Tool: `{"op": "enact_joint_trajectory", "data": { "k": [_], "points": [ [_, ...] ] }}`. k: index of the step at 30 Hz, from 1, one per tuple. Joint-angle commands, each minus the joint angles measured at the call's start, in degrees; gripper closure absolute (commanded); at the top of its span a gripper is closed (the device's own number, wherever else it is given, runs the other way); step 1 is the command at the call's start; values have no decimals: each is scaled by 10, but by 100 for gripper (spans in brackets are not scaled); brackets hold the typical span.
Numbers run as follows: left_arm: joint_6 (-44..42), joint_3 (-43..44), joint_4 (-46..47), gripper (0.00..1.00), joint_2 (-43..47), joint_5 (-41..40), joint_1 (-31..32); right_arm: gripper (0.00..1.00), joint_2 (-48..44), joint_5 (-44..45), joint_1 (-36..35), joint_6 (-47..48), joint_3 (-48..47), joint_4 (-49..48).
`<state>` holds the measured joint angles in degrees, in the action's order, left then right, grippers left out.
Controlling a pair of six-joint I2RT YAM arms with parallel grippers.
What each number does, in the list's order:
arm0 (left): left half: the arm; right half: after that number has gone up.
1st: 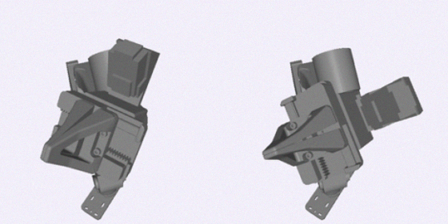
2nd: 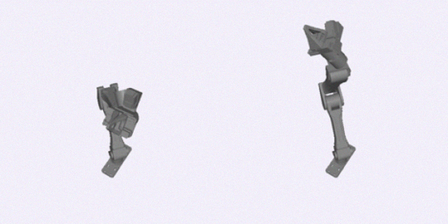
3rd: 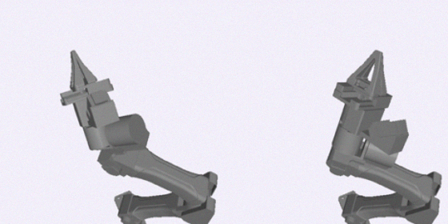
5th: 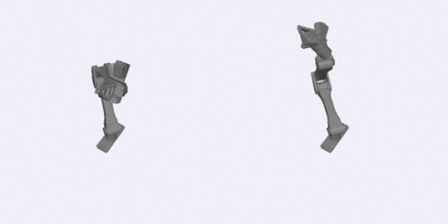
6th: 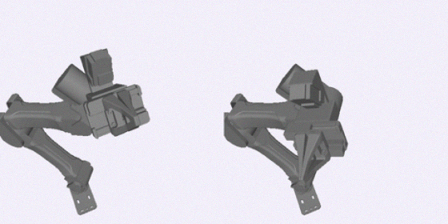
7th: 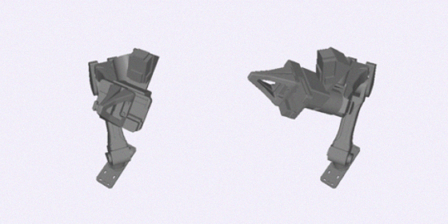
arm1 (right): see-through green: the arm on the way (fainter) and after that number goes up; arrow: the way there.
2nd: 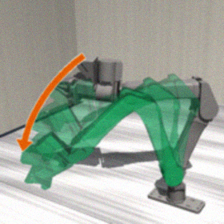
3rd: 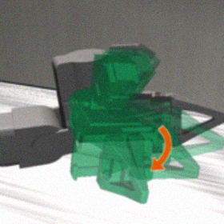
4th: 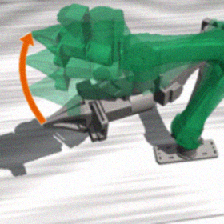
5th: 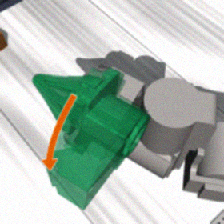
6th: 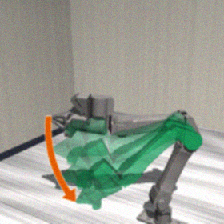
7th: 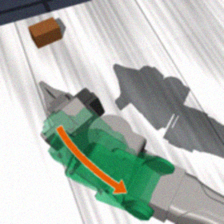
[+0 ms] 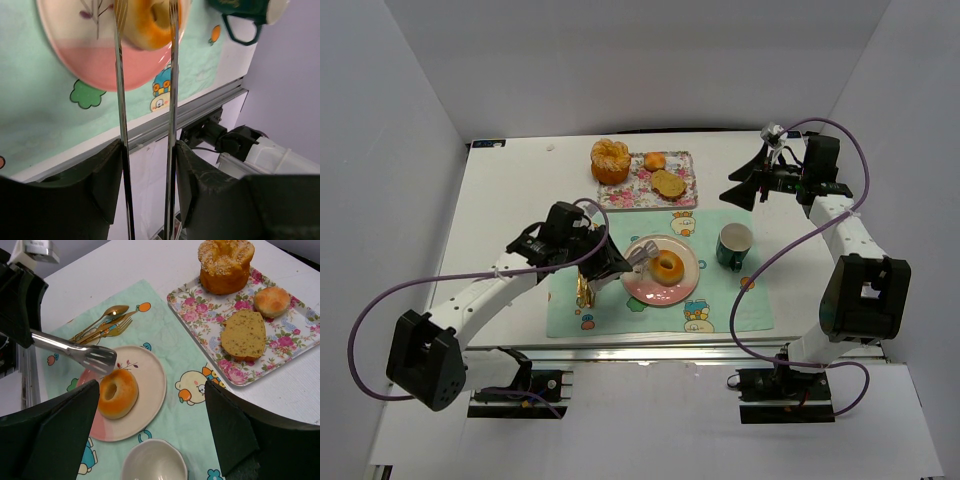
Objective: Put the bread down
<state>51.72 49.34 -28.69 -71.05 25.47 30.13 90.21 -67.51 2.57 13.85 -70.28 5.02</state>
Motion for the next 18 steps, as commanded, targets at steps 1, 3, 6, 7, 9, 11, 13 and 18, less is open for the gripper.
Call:
{"op": "enact_joint_trajectory", "data": {
  "k": [1,3,6,7,9,11,13,18],
  "points": [
    [-20,50,-23,46,10,-19,1,11,-21,-11,2,7,7,2],
    [-22,72,-28,46,0,-22,1,11,-20,-11,2,8,7,2],
    [-29,104,-26,46,-22,-28,-2,11,-19,-12,2,8,7,2],
    [-30,112,-23,46,-29,-31,-3,11,-19,-12,2,9,7,1],
    [-37,140,-12,46,-64,-39,-16,11,-18,-14,2,9,10,-4],
    [-30,157,8,46,-92,-43,-33,11,-18,-15,2,5,12,-7],
    [-15,176,58,46,-136,-47,-45,11,-19,-16,2,3,15,-11],
    [52,218,177,46,-239,-34,-75,11,-22,-19,2,7,20,-13]
  ]
}}
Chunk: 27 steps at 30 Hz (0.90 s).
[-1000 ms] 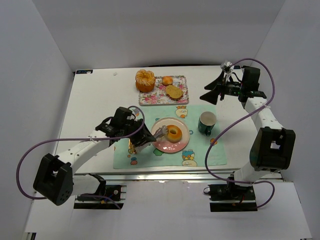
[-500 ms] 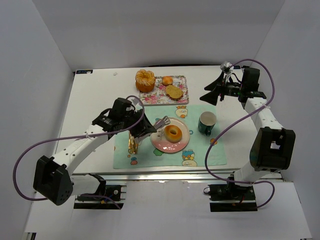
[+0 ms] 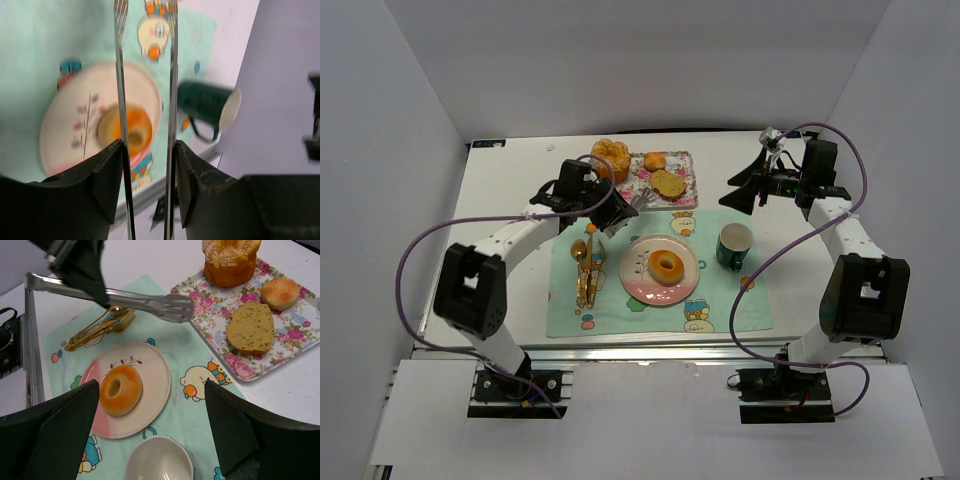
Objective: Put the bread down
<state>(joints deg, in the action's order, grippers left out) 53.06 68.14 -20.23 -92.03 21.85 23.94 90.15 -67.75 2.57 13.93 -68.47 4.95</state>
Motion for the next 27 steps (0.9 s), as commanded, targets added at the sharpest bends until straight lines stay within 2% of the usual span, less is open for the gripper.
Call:
{"op": "enact_joint_trajectory", "data": {
  "k": [1,5,8,17,27],
  "points": [
    [46,47,105,47,-45,12,-15,11,-21,-17,2,8,4,-13],
    [68,91,137,47,-131,30,-28,11,-19,-17,2,11,6,-17],
    [79,112,145,47,-162,39,-33,11,-20,-16,2,11,7,-22],
    [118,107,195,46,-197,66,-36,11,-20,-14,2,11,11,-26],
    [133,109,199,47,-223,73,-36,11,-17,-15,2,7,8,-28]
  ]
}}
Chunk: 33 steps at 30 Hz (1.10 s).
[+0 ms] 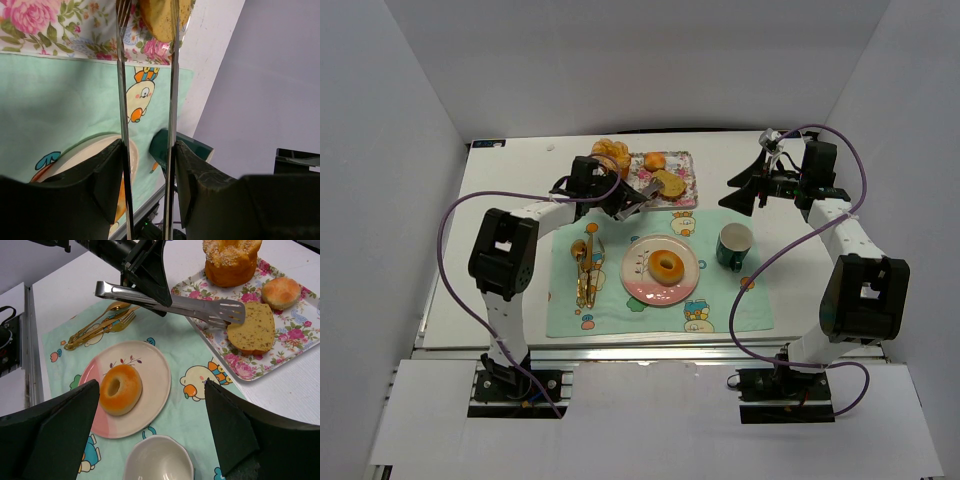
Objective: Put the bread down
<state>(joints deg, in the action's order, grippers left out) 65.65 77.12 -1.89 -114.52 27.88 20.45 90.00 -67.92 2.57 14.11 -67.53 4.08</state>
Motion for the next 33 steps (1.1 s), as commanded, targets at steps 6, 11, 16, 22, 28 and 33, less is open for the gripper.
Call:
{"op": "enact_joint_trajectory", "data": {
  "k": [6,11,16,22,28,33],
  "points": [
    [40,-2,73,49,2,24,-1,11,-16,-14,2,2,-3,-23],
    [74,-21,118,58,2,36,-1,11,-18,-15,2,1,-2,-21],
    [86,-33,145,72,6,44,-1,11,-21,-16,2,2,-1,-19],
    [92,-37,160,83,18,49,-1,10,-24,-15,2,4,-1,-16],
    [98,-58,181,91,56,53,-4,10,-27,-15,2,12,1,-6],
    [94,-86,178,93,97,60,-4,11,-27,-15,2,12,2,-6]
  ]
}}
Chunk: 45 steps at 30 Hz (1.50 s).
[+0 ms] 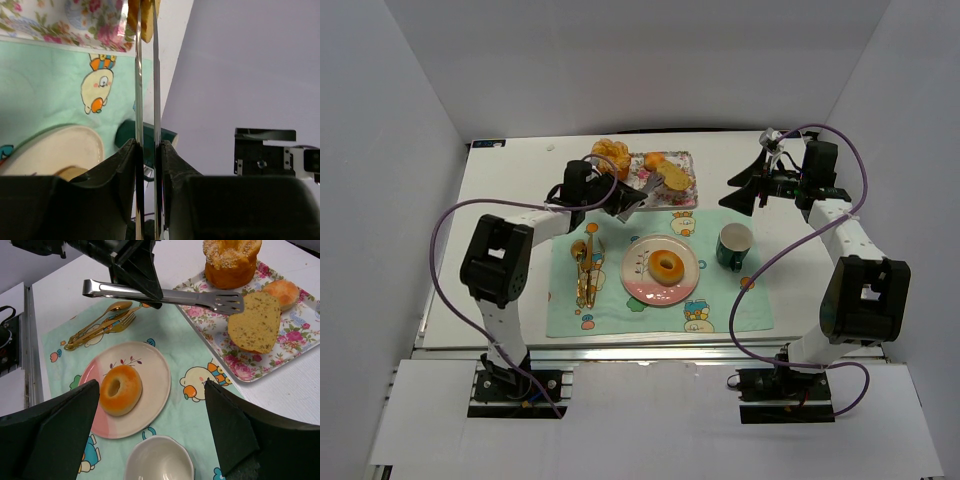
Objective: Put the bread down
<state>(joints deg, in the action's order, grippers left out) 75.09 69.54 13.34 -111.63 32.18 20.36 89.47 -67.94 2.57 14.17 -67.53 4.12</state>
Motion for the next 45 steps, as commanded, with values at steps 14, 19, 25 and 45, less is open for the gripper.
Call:
{"op": "enact_joint_trajectory", "data": {
  "k": [14,19,25,45],
  "points": [
    [-68,-199,-162,97,366,49,3,11,-12,-11,2,18,-13,6],
    [-60,-230,-208,97,447,55,38,11,1,-10,2,10,-27,8],
    [-71,-252,-245,97,477,61,64,10,4,-10,2,9,-37,9],
    [-126,-273,-305,95,455,67,66,11,4,-1,2,9,-30,11]
  ]
}}
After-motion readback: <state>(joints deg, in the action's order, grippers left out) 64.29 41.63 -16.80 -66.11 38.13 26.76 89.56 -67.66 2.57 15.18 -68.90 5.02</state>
